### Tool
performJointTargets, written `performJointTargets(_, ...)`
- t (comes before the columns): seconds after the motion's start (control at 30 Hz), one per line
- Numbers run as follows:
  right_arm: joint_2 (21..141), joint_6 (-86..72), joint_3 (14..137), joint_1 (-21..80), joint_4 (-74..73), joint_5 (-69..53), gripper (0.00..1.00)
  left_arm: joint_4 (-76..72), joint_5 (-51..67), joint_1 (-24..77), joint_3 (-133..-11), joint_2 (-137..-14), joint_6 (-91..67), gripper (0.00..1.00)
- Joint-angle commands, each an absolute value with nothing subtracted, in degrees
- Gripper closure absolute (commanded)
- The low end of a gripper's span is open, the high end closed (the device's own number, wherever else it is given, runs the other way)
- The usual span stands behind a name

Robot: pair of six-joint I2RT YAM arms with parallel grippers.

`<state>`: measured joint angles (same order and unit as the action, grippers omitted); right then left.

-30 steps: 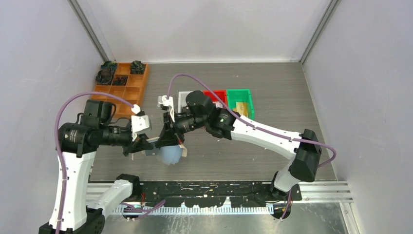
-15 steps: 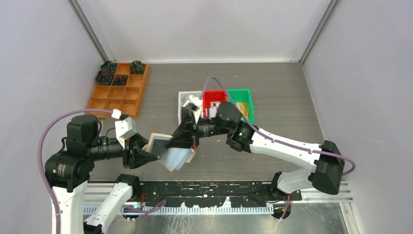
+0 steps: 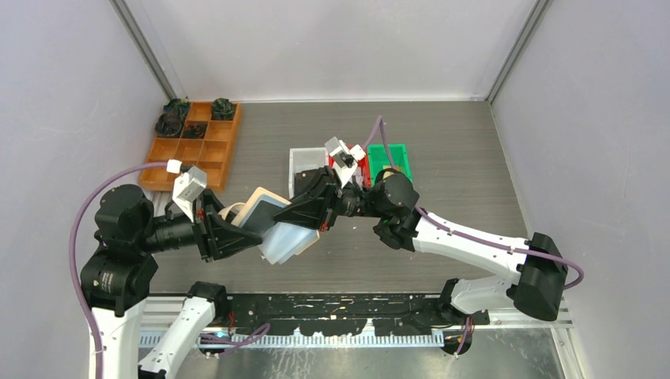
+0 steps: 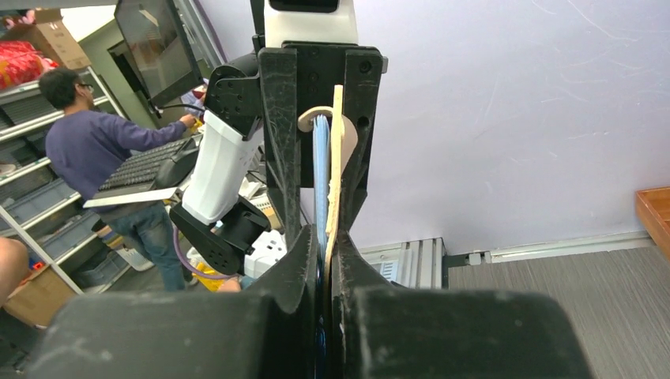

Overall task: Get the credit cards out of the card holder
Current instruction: Remove the credit card from the card holder.

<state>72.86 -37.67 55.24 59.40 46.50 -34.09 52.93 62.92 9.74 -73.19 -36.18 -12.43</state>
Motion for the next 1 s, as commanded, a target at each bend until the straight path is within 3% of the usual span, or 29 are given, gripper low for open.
performJointTargets(0.0, 70.6, -37.3, 54.7, 59.3, 49.8, -32.5, 0.99, 45.7, 69.6, 9.7, -75.0, -37.0, -19.9, 0.67)
performJointTargets(0.07, 70.2, -36.6, 54.8, 59.4, 48.4, -32.5, 0.99, 45.1, 71.0, 9.7, -75.0, -37.2, -21.1, 0.62)
performJointTargets(0.2, 70.0, -36.0, 55.5, 59.4, 46.5, -33.2, 0.99, 43.8, 69.5, 9.7, -75.2, -37.1, -22.6, 0.64)
performJointTargets(0.47, 70.0, -36.5, 56.1, 59.3, 45.4, -34.6, 0.98, 41.8, 59.5, 9.7, -76.4, -37.2, -24.4, 0.95)
performJointTargets(0.5, 69.8, -36.6, 56.2, 59.4, 44.9, -34.8, 0.92, 41.9, 58.5, 9.7, -76.2, -37.2, -24.3, 0.98)
performJointTargets(0.6, 67.7, -34.9, 56.7, 59.1, 38.8, -32.9, 0.55, 43.2, 56.9, 9.7, -75.9, -37.0, -22.2, 1.0)
performJointTargets(0.7, 62.0, -30.2, 57.6, 57.8, 29.2, -23.1, 0.27, 45.5, 53.5, 9.7, -75.7, -36.8, -18.6, 1.0)
performJointTargets(0.8, 56.4, -25.4, 61.2, 57.5, 19.2, -9.1, 0.2, 47.6, 48.5, 9.7, -75.3, -36.4, -15.7, 1.0)
performJointTargets(0.97, 56.3, -32.6, 67.4, 57.7, 13.9, -3.6, 0.27, 47.1, 45.5, 9.7, -73.3, -35.7, -15.0, 1.0)
